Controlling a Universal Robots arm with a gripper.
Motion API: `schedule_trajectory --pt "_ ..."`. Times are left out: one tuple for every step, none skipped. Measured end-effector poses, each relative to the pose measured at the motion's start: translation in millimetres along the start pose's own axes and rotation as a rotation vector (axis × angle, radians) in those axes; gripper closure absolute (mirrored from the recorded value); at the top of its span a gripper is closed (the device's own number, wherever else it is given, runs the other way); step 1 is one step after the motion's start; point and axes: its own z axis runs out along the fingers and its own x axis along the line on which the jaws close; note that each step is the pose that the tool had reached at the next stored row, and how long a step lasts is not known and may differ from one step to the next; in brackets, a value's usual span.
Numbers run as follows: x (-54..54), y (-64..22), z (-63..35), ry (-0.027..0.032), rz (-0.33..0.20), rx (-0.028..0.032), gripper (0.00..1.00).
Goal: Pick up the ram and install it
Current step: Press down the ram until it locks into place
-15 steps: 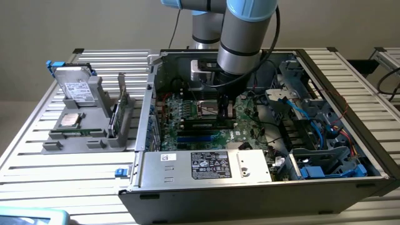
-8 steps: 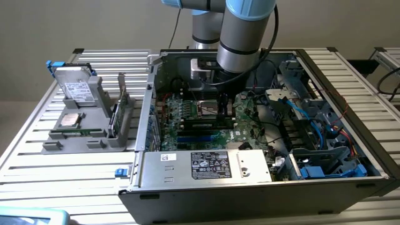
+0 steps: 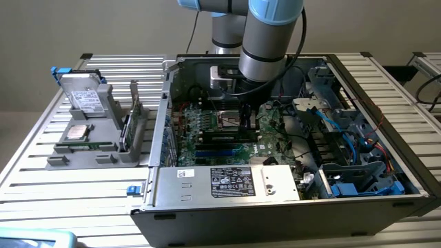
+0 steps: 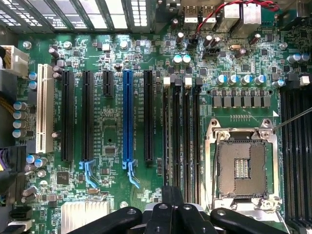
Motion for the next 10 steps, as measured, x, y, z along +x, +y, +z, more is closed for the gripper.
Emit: schedule_trajectory --pt "0.0 0.0 0.0 0.0 0.0 -0.0016 0.89" --pt "0.0 -0.2 0.0 0.0 0.0 -0.0042 0.89" --pt "0.1 -0.5 0.2 -0.0002 0.0 -0.0077 0.89" --pt "0.3 -1.0 0.3 -0.0002 0.0 -0.0113 0.89" --pt "0.5 -1.5 0.4 0.0 0.0 -0.0145 0.89" --pt "1.0 -2.2 0.9 0.0002 0.0 -0.0182 0.89" --pt "1.2 -2.7 1.5 0.0005 0.001 -0.0212 0.89" --pt "1.4 -3.1 2.2 0.001 0.001 -0.0236 0.89" --pt "1.5 -3.5 2.8 0.0014 0.001 -0.0255 0.89" --pt "1.6 -3.6 3.1 0.0013 0.001 -0.0266 0.89"
